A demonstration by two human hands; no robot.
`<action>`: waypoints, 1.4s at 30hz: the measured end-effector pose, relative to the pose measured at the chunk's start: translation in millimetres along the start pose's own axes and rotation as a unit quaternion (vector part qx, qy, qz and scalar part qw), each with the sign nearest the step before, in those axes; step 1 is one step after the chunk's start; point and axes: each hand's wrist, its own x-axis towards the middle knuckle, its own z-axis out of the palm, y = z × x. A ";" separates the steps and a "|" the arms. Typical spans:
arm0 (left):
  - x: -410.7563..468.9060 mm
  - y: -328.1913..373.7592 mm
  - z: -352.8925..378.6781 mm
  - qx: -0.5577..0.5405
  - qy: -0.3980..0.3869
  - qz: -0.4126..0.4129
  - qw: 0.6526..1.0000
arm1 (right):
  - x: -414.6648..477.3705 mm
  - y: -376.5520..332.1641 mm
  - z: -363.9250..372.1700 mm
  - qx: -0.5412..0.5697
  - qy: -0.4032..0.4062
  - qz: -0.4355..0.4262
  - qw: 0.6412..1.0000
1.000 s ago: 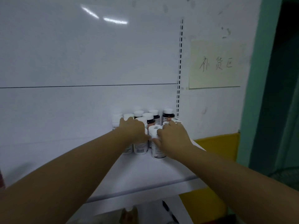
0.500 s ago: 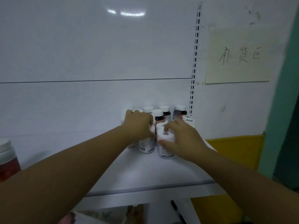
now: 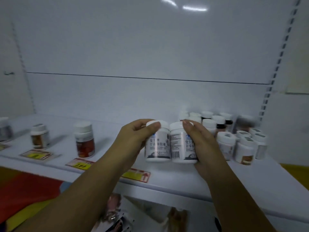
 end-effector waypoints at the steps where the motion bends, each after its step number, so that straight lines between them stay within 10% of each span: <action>1: -5.0 4.4 -14.9 -0.014 0.000 0.001 1.000 | -2.1 2.0 15.0 0.003 -0.009 -0.003 1.000; 13: -74.5 43.8 -251.2 -0.003 0.084 0.009 0.996 | -37.8 48.6 263.3 -0.024 -0.057 0.026 0.998; 42: 4.5 90.2 -478.6 0.148 0.221 0.074 0.961 | 78.2 129.2 468.8 -0.115 -0.147 -0.056 0.981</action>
